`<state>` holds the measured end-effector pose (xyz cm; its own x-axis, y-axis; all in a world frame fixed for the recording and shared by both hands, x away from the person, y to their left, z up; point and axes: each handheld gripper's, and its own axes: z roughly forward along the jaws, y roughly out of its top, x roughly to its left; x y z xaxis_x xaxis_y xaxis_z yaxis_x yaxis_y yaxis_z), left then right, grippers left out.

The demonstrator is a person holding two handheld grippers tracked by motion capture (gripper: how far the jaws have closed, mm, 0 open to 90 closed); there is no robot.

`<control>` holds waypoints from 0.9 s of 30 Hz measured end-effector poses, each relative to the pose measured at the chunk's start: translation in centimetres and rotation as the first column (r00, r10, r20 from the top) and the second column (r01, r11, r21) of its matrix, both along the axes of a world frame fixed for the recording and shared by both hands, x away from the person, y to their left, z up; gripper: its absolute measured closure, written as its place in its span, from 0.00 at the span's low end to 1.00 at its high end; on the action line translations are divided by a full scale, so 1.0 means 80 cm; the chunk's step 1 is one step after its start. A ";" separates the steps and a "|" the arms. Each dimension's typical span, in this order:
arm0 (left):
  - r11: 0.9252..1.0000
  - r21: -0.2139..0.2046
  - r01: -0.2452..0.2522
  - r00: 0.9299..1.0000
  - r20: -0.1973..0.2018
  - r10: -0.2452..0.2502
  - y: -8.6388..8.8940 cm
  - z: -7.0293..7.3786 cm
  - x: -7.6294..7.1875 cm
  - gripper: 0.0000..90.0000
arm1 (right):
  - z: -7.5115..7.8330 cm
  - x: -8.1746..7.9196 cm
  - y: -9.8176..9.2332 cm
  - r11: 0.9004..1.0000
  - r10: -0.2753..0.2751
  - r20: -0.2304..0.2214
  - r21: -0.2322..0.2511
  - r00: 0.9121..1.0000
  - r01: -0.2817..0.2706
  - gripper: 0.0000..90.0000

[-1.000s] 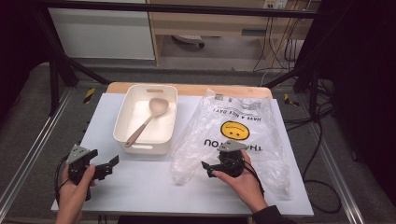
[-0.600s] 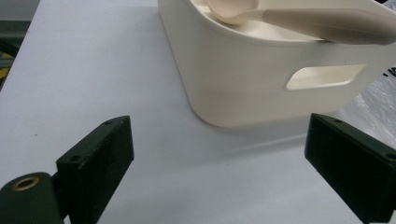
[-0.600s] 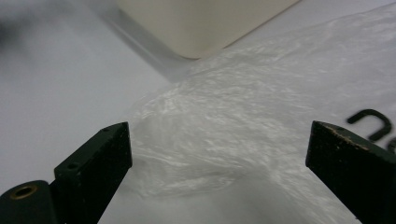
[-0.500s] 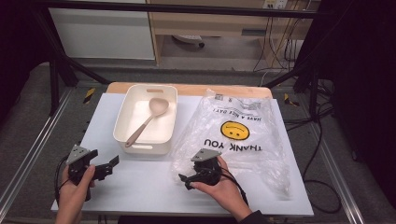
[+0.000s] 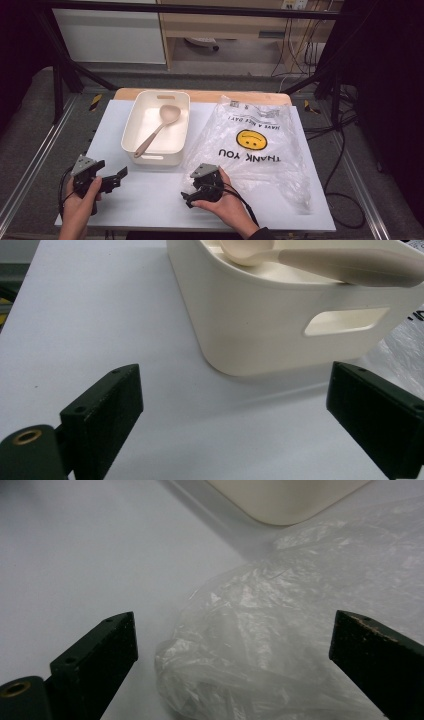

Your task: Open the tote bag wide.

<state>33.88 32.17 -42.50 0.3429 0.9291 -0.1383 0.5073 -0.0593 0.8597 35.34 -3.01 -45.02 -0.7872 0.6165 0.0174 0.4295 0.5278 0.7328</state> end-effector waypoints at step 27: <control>1.000 0.005 -0.001 1.000 -0.005 0.001 0.001 -0.001 0.000 0.08 | -0.008 0.023 -0.015 0.998 -0.054 0.010 0.014 0.999 0.054 0.79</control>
